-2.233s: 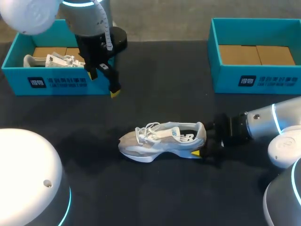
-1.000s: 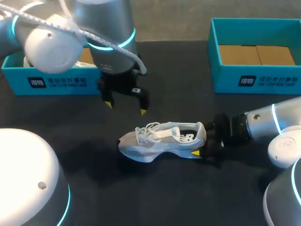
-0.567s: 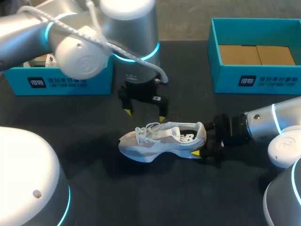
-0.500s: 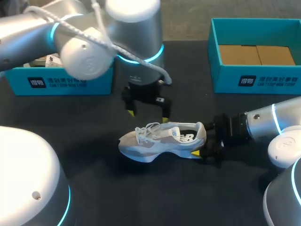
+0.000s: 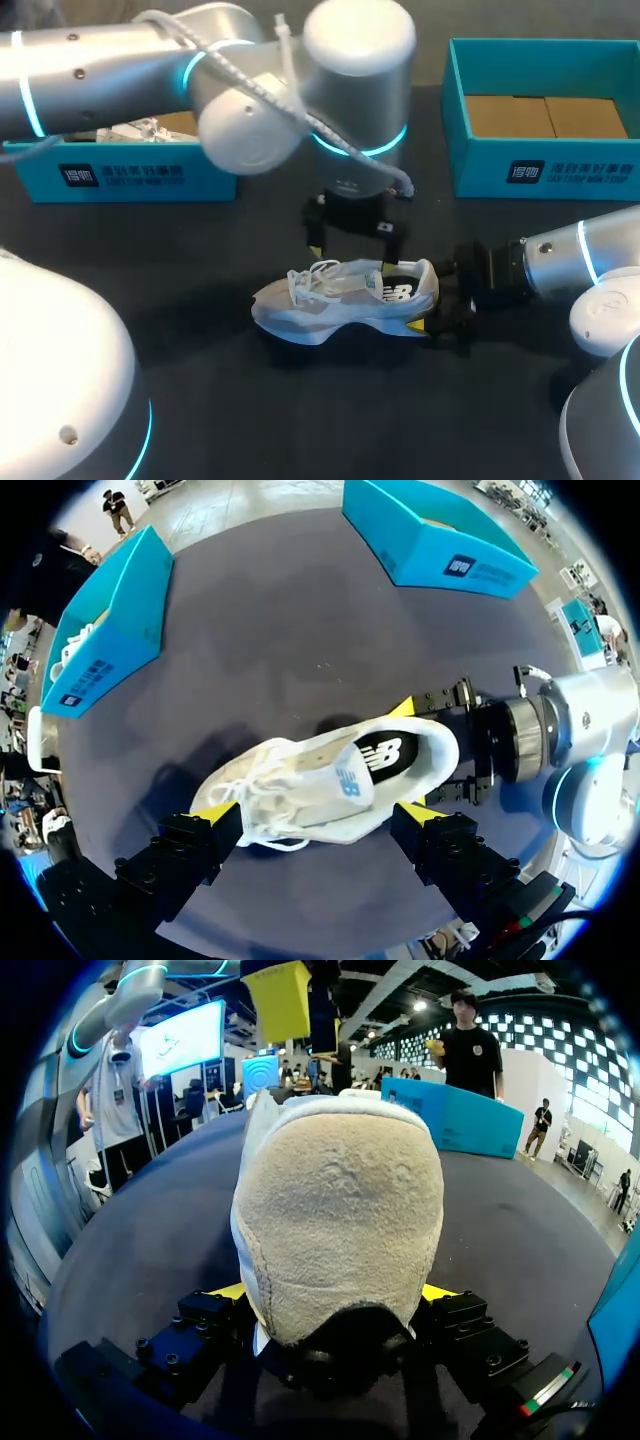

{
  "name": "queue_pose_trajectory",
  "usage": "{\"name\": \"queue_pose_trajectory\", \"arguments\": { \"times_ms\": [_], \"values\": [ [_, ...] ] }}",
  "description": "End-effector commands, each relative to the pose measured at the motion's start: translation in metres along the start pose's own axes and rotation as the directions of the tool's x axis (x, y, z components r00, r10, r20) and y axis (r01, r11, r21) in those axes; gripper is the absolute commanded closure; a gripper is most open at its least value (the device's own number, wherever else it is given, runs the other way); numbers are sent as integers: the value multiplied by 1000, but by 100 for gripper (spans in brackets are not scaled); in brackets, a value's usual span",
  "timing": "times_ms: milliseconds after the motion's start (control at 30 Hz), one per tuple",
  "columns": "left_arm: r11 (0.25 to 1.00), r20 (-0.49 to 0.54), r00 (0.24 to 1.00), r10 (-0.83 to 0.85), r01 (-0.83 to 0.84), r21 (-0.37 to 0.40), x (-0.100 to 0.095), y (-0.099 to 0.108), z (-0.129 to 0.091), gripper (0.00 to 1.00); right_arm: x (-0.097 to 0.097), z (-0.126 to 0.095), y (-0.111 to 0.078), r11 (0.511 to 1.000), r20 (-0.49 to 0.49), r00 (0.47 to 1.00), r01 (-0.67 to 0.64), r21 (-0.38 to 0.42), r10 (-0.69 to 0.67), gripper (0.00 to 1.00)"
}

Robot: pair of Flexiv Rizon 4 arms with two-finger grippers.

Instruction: Take the shoe out of the shoebox, open the shoe tongue, remove and reinsert the insole, then place the shoe into the shoebox

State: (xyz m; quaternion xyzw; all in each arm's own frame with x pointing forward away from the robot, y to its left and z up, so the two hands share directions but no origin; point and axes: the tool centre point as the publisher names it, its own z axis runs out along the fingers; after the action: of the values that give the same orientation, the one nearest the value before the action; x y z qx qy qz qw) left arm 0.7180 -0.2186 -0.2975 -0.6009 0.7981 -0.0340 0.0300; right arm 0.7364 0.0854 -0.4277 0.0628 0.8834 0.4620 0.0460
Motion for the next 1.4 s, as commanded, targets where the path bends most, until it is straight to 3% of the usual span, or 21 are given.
{"name": "queue_pose_trajectory", "arguments": {
  "times_ms": [33,633,1400],
  "values": [
    [1000,25,1000,1,0,-13,15,-3,14,0,1,1,2,1000,0,1000,-1,7,1,100],
    [999,35,999,-5,6,-32,8,-6,33,0,1,1,2,1000,0,1000,-1,7,1,100],
    [994,64,994,92,-88,-61,11,-34,63,0,1,1,2,1000,0,1000,-1,7,1,100]
  ]
}}
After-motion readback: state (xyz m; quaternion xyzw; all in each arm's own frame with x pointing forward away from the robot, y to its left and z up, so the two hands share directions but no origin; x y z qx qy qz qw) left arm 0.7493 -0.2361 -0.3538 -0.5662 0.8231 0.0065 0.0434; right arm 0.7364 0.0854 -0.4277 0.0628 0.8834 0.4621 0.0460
